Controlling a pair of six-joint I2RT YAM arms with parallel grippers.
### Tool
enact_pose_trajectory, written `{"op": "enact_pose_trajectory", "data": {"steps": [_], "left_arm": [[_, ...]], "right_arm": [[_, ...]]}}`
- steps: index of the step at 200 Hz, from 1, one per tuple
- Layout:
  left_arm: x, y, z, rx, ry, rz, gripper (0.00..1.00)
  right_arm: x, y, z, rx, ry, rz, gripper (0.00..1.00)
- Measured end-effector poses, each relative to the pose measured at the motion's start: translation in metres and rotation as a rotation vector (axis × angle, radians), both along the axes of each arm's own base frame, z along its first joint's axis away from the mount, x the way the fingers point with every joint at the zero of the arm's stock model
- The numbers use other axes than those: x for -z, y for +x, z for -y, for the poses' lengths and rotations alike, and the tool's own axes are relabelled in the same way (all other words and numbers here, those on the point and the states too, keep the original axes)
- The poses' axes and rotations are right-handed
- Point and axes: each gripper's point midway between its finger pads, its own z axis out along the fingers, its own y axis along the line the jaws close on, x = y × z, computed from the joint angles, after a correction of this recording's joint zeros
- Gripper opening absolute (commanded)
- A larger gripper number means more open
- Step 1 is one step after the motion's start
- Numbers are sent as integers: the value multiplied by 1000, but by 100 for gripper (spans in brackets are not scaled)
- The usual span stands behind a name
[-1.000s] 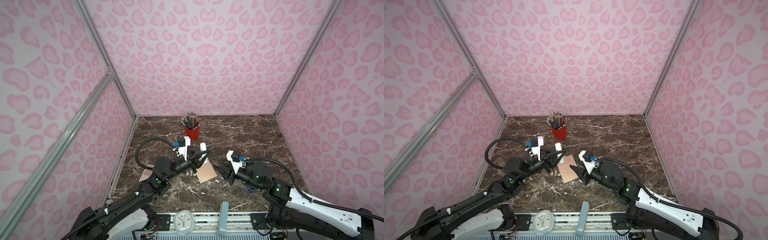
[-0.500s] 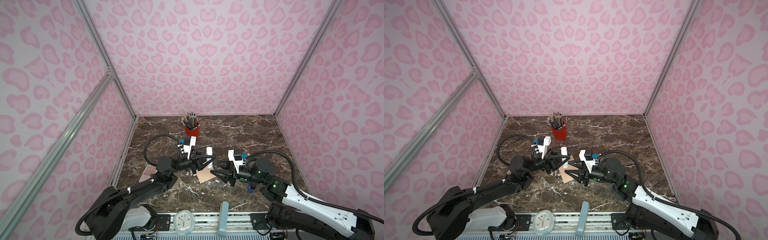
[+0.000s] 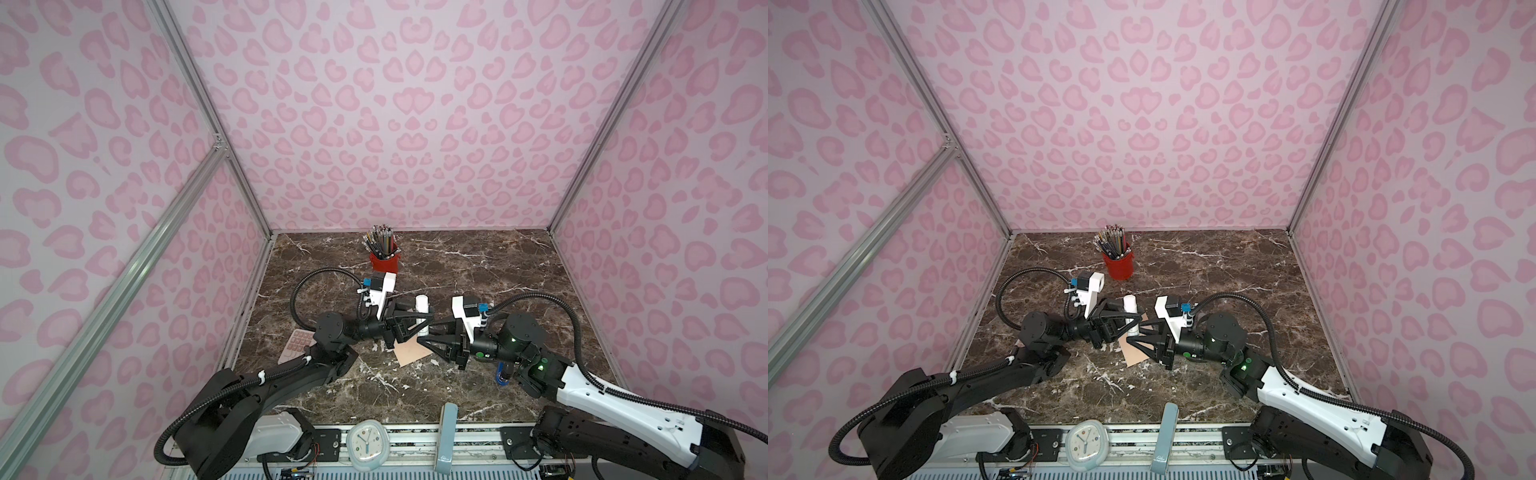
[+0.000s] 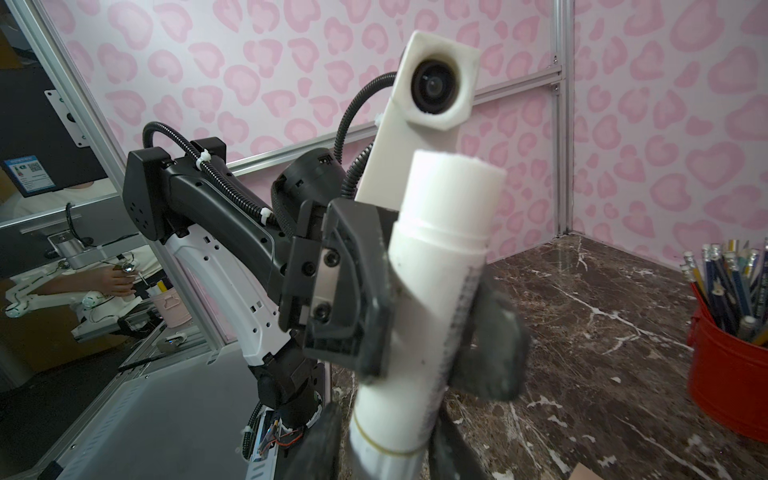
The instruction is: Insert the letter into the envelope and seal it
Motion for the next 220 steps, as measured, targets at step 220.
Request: {"op": "enact_pose_trajectory", "data": {"steps": [220], "left_arm": [[2,23,-18,-402,115,45,4]], "right_arm": [[-4,9,-9,518,-324,226,15]]}}
